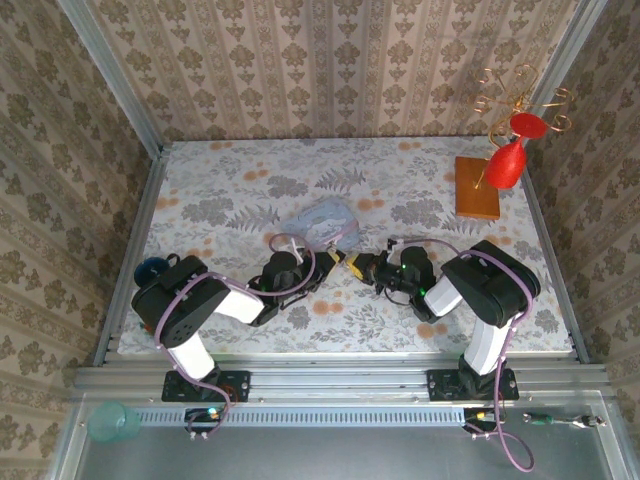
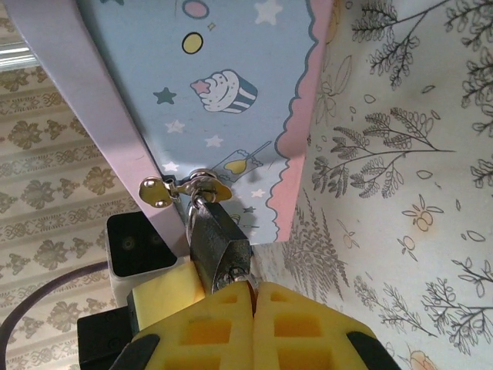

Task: Unlock a padlock with a key

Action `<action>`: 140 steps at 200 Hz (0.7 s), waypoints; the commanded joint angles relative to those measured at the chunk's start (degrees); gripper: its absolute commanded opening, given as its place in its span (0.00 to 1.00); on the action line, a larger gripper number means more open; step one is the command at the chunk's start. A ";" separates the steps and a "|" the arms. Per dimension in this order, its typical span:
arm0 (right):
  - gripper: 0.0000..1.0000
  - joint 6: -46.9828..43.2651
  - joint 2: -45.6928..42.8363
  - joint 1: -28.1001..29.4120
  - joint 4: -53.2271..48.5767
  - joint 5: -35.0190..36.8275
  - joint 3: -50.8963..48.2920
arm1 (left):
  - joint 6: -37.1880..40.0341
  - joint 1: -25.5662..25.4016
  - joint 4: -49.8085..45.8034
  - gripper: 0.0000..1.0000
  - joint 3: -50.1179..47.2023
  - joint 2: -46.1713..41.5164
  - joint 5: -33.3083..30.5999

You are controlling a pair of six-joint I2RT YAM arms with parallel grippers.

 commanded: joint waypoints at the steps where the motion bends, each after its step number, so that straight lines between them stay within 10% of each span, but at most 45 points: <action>1: 0.00 0.03 -0.45 2.38 1.56 -2.46 2.75 | -0.26 -2.82 5.12 0.00 3.42 1.05 7.75; 60: 0.00 -1.59 1.20 3.33 0.93 -1.11 0.33 | 4.48 -2.07 -4.46 0.00 2.56 -0.85 6.09; 140: 0.00 -0.88 3.76 10.07 1.38 4.70 -0.33 | 8.47 0.03 -9.74 0.40 -2.09 -3.98 0.63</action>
